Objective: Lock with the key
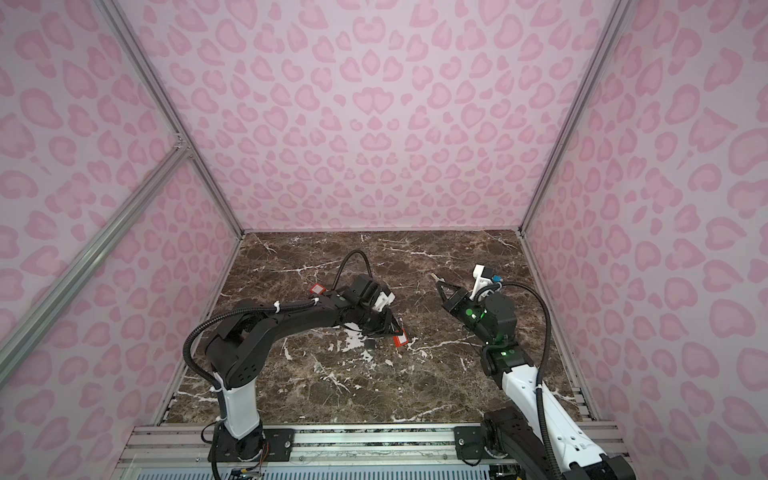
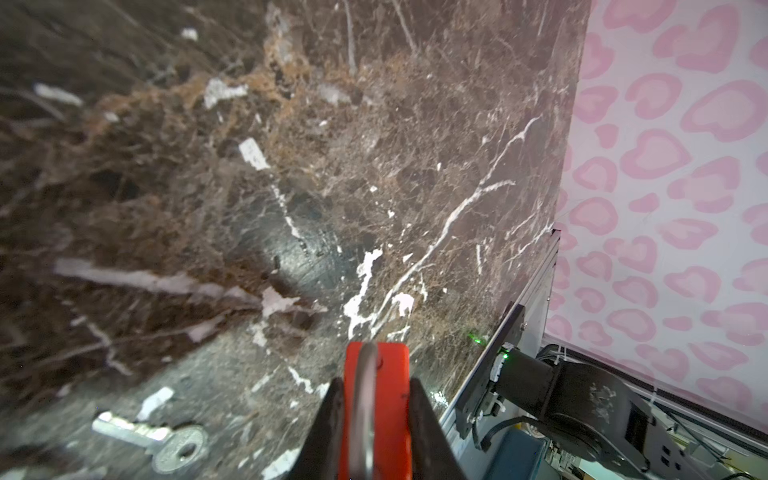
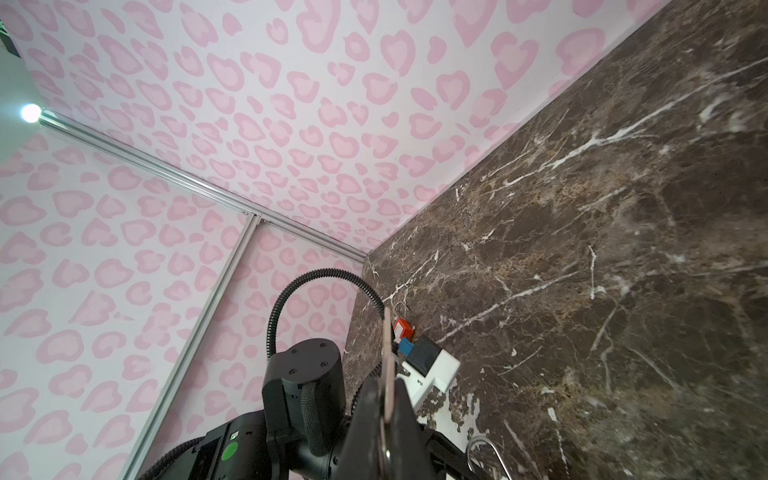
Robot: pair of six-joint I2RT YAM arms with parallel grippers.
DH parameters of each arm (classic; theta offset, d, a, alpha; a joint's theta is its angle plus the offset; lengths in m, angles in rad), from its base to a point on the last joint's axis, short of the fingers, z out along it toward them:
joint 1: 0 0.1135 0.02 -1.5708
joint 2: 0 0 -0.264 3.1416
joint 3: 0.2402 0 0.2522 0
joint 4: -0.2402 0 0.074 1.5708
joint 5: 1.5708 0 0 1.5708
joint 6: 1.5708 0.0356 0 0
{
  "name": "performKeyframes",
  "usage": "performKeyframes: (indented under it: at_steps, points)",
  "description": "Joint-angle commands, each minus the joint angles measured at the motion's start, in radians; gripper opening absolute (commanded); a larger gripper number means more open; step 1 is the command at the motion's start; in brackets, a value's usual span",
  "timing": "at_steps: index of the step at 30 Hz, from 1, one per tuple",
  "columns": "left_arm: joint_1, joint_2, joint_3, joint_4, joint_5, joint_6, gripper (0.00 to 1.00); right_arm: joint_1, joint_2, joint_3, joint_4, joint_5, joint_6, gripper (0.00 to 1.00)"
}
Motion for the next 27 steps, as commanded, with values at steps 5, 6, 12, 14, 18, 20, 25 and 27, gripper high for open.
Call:
performKeyframes:
  at_steps: [5,6,12,14,18,20,25,27]
  points:
    - [-0.001,0.039,0.024,-0.043,0.015,0.044,0.03,0.000,0.000,-0.011,0.020,-0.012,-0.002,0.00]
    - [-0.001,0.041,0.027,-0.048,0.009,0.048,0.03,0.001,-0.001,-0.012,0.019,-0.011,-0.002,0.00]
    - [0.001,0.050,0.047,-0.080,-0.010,0.067,0.03,0.000,-0.007,-0.017,0.017,-0.012,-0.002,0.00]
    - [0.001,0.053,0.051,-0.079,-0.013,0.068,0.03,0.000,-0.006,-0.017,0.017,-0.011,-0.001,0.00]
    - [0.004,0.066,0.062,-0.084,-0.004,0.070,0.03,0.000,-0.015,-0.017,0.014,-0.004,0.000,0.00]
    - [0.005,0.067,0.060,-0.085,-0.007,0.070,0.03,0.000,-0.021,-0.015,0.007,0.001,-0.003,0.00]
    - [0.011,0.064,0.059,-0.086,-0.013,0.069,0.04,0.000,-0.023,-0.017,0.001,0.001,-0.006,0.00]
    - [0.013,0.062,0.058,-0.085,-0.022,0.067,0.07,0.000,-0.025,-0.017,-0.001,0.004,-0.003,0.00]
